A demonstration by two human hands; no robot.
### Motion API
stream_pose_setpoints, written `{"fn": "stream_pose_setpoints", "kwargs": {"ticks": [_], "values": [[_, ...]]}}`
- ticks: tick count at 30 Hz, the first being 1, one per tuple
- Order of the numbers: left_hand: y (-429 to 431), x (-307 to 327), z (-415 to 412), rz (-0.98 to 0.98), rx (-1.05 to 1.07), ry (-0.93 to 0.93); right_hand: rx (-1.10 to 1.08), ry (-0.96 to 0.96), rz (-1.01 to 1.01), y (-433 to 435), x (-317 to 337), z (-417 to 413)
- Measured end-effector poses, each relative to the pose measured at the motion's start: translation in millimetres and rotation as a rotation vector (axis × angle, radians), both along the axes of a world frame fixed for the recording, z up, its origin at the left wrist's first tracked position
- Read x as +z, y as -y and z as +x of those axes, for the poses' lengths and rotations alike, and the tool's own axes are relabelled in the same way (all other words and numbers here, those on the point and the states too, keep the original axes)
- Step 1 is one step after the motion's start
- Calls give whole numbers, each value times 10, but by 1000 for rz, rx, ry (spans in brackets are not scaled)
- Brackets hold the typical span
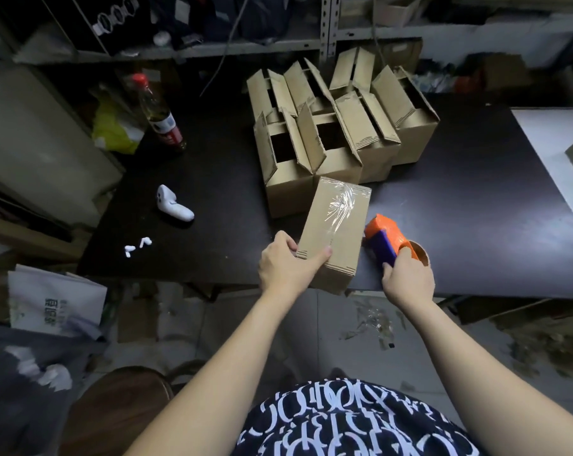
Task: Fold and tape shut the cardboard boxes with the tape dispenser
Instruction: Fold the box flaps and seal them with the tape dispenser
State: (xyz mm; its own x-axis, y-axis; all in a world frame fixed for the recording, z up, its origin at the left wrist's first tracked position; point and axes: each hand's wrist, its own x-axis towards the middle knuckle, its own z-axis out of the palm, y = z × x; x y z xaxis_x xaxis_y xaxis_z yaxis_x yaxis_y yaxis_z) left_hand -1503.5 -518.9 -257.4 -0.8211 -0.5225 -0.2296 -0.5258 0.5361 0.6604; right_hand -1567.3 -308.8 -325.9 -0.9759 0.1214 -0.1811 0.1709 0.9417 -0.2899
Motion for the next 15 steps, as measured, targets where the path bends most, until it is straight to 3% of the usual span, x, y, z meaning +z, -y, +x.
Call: {"fn": "stream_pose_setpoints", "kwargs": {"ticks": [5, 10, 15], "values": [[-142, -2, -75, -2, -40, 3, -175, -80, -405, -112, 206, 57], [-12, 176, -207, 169, 103, -39, -224, -235, -809, -140, 556, 177], [-4, 736, -471, 492, -191, -289, -25, -294, -1017, -46, 841, 312]]}}
